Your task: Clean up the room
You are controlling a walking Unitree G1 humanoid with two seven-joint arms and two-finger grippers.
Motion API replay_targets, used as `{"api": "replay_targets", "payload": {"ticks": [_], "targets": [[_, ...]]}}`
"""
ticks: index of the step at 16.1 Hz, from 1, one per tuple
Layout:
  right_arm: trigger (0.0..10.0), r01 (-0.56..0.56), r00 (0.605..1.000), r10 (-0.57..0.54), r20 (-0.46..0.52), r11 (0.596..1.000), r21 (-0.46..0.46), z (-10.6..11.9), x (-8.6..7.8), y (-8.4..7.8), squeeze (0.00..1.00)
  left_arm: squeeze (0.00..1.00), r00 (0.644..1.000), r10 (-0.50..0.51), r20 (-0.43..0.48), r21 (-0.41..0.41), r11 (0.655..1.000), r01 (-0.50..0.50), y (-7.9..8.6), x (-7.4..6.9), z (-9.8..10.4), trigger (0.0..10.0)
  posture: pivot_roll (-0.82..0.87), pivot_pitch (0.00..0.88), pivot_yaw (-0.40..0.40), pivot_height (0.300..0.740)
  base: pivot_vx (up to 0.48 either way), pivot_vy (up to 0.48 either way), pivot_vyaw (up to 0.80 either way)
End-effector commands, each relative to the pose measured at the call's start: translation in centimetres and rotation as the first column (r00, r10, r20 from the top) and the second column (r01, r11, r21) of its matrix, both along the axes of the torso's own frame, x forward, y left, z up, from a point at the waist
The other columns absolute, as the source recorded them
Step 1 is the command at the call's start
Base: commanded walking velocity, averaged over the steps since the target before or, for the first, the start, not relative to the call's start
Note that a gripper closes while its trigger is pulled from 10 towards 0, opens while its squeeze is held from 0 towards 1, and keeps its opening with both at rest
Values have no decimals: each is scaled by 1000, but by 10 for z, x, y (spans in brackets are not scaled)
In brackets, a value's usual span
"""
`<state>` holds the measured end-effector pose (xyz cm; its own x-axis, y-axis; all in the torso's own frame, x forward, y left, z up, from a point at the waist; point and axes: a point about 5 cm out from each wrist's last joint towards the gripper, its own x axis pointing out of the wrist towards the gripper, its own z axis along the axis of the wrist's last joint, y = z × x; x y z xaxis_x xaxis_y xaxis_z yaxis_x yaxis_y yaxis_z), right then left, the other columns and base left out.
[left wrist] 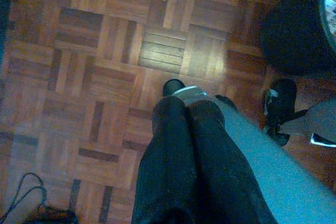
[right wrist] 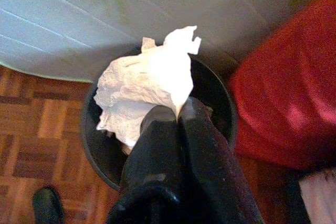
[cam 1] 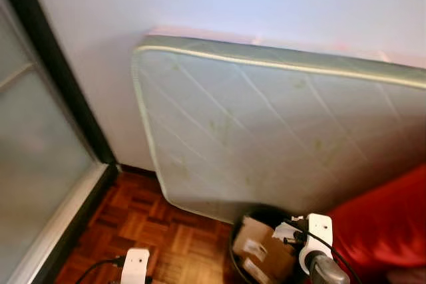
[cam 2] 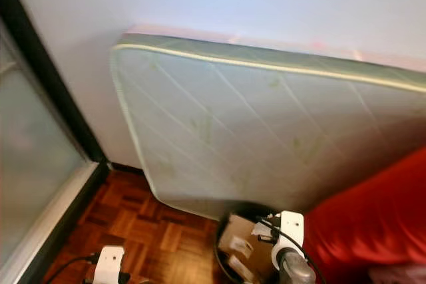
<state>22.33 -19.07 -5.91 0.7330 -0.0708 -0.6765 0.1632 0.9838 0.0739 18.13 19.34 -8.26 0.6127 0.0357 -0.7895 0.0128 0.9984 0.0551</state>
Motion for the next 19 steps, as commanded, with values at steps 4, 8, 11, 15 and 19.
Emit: {"api": "replay_targets", "payload": {"ticks": [4, 8, 11, 15, 19], "targets": [[10000, -25, 998, 25, -59, 1000, -5, -6, -8, 0, 0, 0, 1000, 2, -8, -1, 1000, -2, -1, -4, -2, 10000, -12, 77, -43, 675, 0, 0, 0], [10000, -36, 997, 36, -61, 999, 3, -7, -9, 3, 0, 0, 1000, 0, -5, 0, 1000, 0, 0, -4, -2, 10000, -10, 84, -42, 675, 0, 0, 0], [10000, -33, 997, 33, -74, 999, 7, -9, -12, 3, 0, 0, 1000, 0, -2, 1, 1000, 0, 0, -4, -2, 10000, -9, 86, -41, 675, 0, 0, 0], [10000, -50, 995, 51, -90, 999, 15, -11, -15, 6, 0, 0, 1000, -4, 2, 2, 1000, 4, -1, -4, -2, 10000, -7, 89, -40, 640, 0, 0, 0], [10000, -50, 995, 51, -85, 999, 9, -11, -15, 5, 0, 0, 1000, -7, 3, 1, 1000, 7, -2, -4, -2, 10000, -9, 91, -40, 640, 0, 0, 0]]}}
